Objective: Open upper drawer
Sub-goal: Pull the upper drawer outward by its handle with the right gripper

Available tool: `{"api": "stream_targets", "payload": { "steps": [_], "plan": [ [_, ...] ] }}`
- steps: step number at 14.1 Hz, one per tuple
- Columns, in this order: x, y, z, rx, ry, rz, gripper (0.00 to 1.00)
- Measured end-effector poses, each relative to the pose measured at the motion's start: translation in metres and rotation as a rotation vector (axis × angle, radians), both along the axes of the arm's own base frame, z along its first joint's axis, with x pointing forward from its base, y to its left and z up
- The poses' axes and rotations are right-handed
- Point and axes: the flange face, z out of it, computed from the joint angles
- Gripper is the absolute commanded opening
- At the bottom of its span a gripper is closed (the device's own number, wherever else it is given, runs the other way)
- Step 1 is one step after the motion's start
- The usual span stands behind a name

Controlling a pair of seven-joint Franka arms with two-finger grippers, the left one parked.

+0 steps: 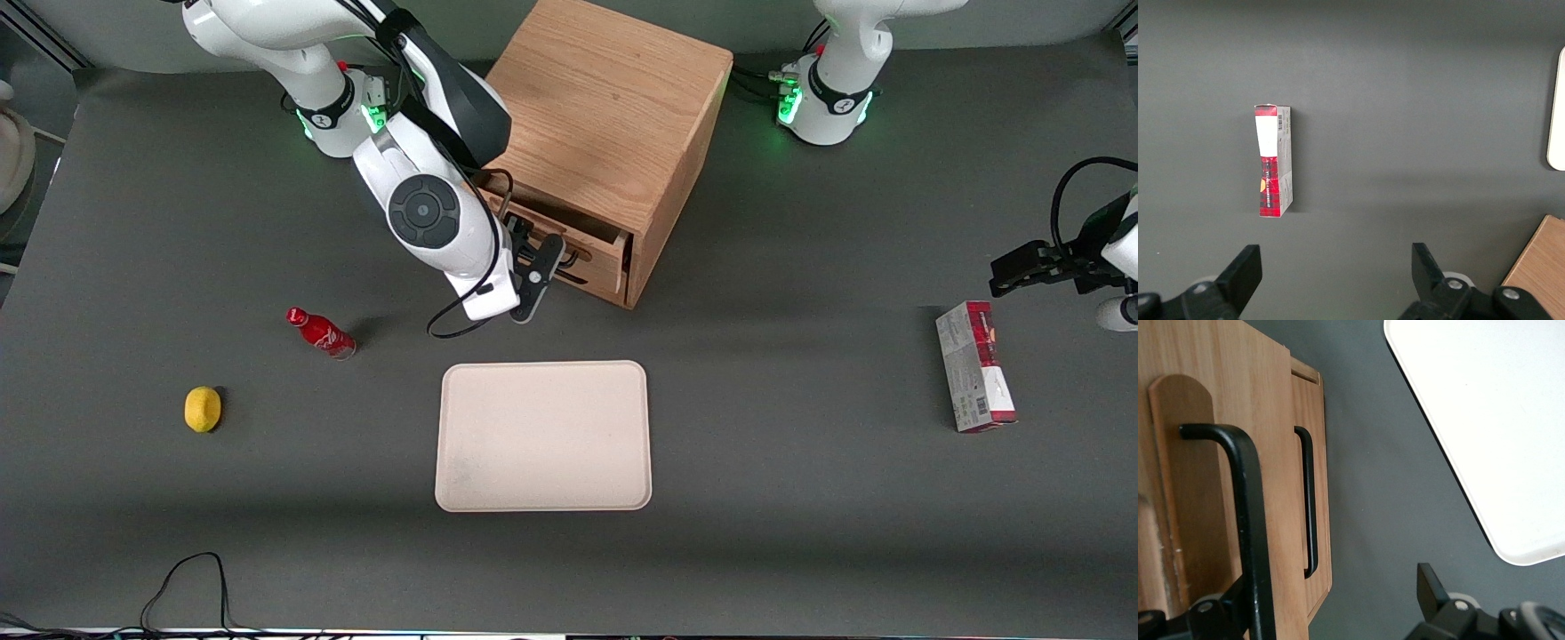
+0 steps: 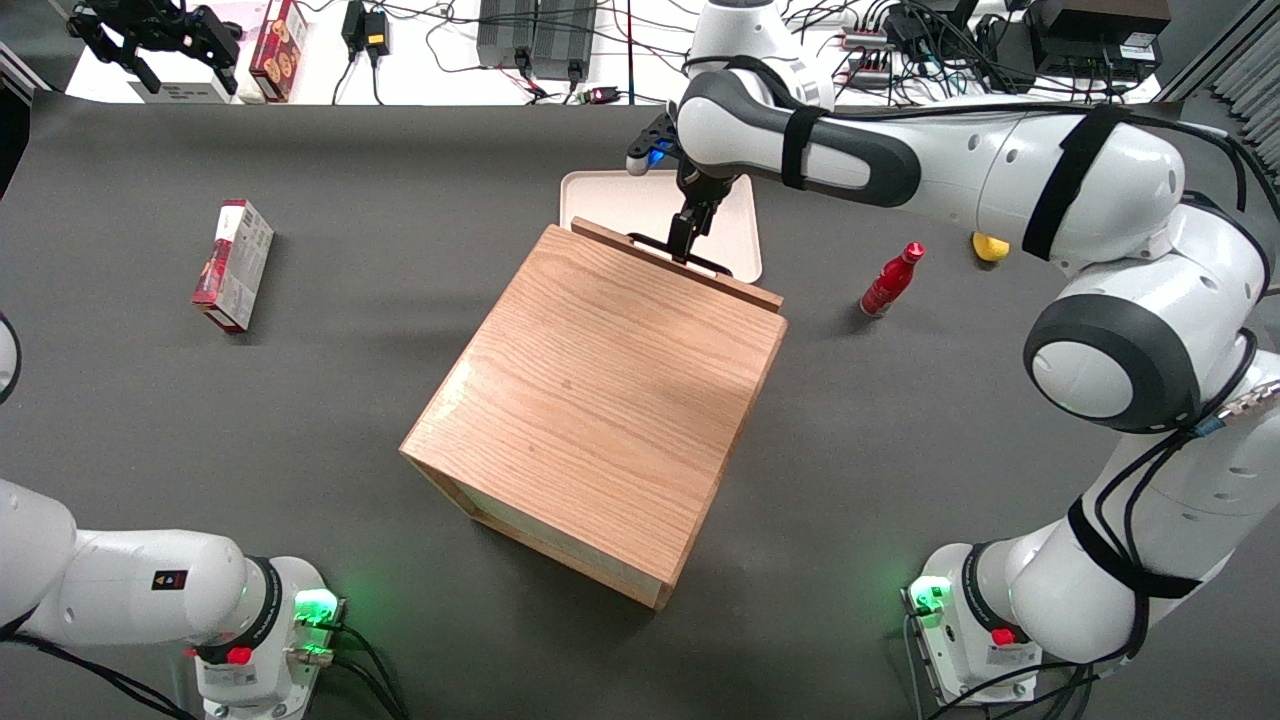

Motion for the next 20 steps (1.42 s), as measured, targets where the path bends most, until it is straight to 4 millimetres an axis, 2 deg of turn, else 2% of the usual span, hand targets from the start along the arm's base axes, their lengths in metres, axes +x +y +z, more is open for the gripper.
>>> {"api": "stream_targets", "payload": {
  "steps": [6,16,20],
  "plan": [
    [0.016,-0.010,0.013,0.019,-0.026,-0.028,1.00],
    [0.033,-0.015,-0.005,0.042,-0.053,-0.047,1.00],
    [0.043,-0.027,-0.005,0.048,-0.061,-0.056,1.00]
  ]
}}
